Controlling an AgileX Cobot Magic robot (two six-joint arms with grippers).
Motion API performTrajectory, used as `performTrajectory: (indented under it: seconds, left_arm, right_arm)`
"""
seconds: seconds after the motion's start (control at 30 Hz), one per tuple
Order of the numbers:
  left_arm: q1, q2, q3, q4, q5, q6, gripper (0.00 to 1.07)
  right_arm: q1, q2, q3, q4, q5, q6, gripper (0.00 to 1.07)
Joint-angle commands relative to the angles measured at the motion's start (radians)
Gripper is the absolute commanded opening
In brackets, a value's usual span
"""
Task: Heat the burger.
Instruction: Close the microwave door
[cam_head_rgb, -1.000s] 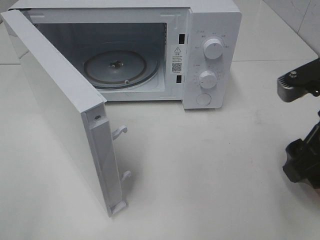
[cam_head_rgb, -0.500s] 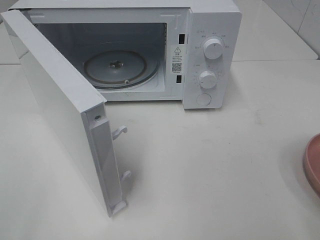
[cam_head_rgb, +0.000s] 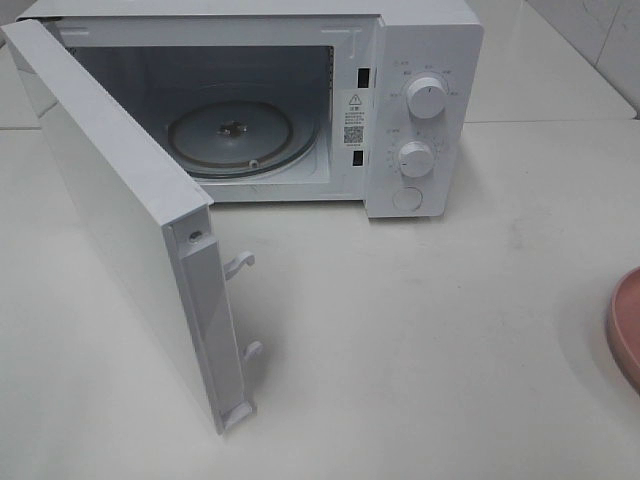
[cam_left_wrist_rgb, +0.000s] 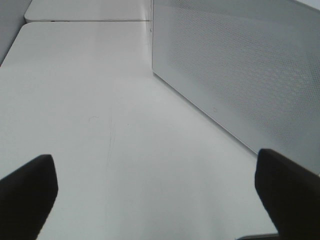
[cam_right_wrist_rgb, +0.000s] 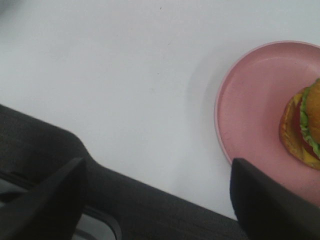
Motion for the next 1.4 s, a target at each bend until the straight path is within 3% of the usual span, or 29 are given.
performTrajectory:
  seconds: [0.03, 0.47, 0.63, 1.4]
  left_arm:
    - [0.002, -0.019, 0.004, -0.008, -0.013, -0.006, 1.0]
    - [0.002, -0.019, 0.004, -0.008, -0.013, -0.006, 1.0]
    - [0.002, -0.019, 0.004, -0.008, -0.013, -0.006, 1.0]
    - [0.002, -0.019, 0.004, -0.008, -0.013, -0.006, 1.0]
  right_arm:
    - [-0.049, -0.054, 0.021, 0.012, -0.042, -0.013, 0.75]
    - [-0.303, -0.354, 0.026, 0.058, -0.045, -0.082, 0.75]
    - [-0.326, -0.431, 0.026, 0.061, -0.045, -0.085, 0.75]
    - [-0.328, -0.43, 0.026, 0.063, -0.046, -0.086, 0.75]
